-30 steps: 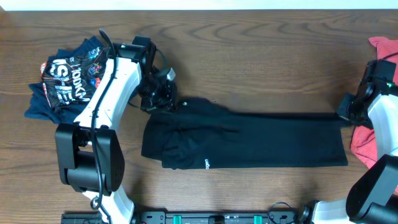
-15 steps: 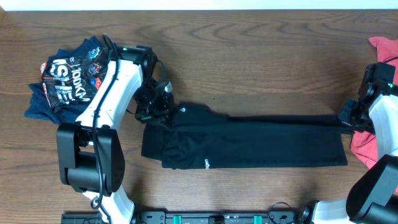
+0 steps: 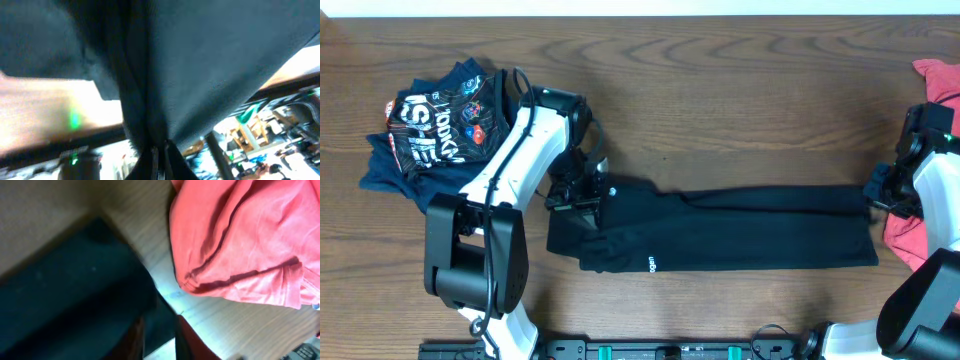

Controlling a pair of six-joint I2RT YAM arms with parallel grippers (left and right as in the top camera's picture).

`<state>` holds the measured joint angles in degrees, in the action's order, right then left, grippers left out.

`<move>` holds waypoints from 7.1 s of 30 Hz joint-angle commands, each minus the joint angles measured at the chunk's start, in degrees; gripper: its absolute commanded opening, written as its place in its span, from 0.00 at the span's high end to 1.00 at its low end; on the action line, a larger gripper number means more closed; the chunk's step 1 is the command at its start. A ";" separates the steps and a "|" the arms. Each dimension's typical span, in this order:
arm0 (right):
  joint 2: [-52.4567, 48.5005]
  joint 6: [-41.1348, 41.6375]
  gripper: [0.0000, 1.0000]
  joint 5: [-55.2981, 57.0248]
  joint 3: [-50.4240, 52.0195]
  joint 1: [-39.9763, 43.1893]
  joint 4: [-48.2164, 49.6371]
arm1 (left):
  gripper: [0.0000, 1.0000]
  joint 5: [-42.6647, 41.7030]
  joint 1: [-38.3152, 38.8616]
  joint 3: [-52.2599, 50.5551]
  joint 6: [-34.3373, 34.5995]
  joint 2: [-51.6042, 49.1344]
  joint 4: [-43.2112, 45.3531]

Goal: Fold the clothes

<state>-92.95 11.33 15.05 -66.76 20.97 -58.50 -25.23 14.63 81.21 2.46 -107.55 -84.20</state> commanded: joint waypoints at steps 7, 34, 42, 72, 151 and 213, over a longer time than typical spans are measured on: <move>0.20 0.00 0.68 0.63 0.09 0.44 -1.33 | 0.47 8.83 -0.09 -0.52 1.03 1.51 -2.32; 0.02 -0.04 0.62 -2.01 0.11 0.39 -0.94 | 0.32 3.41 3.54 -0.55 2.49 -3.52 29.97; 0.02 -0.04 0.61 -1.99 0.11 0.39 -0.94 | 0.44 4.04 5.70 -0.55 3.17 -7.63 29.94; 0.02 -0.07 0.61 -1.99 0.11 0.39 -1.03 | 0.93 9.01 8.70 -4.94 5.31 5.95 16.70; -5.42 -24.28 0.54 -18.58 21.86 3.50 25.24 | 0.53 18.64 6.86 -15.93 11.82 20.33 25.03; -4.17 -9.68 0.62 -16.46 -0.13 -35.39 -1.73 | 0.47 18.64 6.86 -15.93 12.72 20.33 28.15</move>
<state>-98.13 1.08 -0.45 -67.09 -14.11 -60.36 -7.27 21.80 64.27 14.83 -87.85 -55.90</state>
